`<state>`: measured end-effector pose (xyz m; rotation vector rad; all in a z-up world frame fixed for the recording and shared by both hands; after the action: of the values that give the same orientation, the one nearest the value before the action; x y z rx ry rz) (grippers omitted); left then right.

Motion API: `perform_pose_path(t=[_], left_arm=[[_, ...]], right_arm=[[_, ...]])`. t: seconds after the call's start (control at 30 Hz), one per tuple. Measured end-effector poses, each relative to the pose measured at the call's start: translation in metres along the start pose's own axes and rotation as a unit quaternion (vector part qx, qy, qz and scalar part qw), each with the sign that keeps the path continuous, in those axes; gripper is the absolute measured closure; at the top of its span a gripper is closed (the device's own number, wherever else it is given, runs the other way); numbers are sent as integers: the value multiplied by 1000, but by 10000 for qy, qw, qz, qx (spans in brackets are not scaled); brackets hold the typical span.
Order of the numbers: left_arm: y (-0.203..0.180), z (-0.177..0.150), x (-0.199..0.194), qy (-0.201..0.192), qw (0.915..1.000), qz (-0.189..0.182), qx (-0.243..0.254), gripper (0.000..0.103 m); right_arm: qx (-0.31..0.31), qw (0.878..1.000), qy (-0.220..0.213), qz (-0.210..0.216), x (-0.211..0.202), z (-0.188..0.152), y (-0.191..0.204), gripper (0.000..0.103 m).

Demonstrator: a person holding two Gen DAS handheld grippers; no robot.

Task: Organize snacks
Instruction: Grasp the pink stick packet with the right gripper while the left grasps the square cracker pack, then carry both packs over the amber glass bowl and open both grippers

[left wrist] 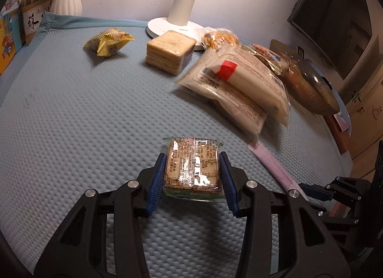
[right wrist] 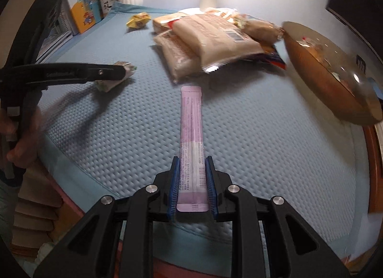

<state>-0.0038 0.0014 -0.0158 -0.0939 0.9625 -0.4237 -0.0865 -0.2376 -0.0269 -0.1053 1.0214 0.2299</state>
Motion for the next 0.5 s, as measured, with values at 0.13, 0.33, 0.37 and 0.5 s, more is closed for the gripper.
perform_pose_path(t=[0.13,0.33,0.37,0.5], left_arm=[[-20,-10,5,59,9999,63,135,59],[-39,-15,9,100,9989,258,366,54],[-40,-15,10,104,9986,319,419,53],[-44,-18,11,99,9977,399,540,40]], right_arm=[[353,9994,29,15,1,-5,-27,82],[546,9979,58,349,5,-1,-32,74],[533,9979,55,350,7,2,-33,73],[412,9990,35,188,17,13,-27,71]])
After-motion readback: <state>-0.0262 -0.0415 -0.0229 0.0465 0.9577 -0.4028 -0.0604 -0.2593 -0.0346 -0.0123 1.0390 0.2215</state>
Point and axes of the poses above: each gripper's, at about its wrist camera, not at the fingertips, and x roughly the way its jaws point, y to its left, z to its top, the point moved 5 cm from there along x, roughly the way its jaws point, and after that the axes turned 3 degrees about x, right-handed, at the moved point
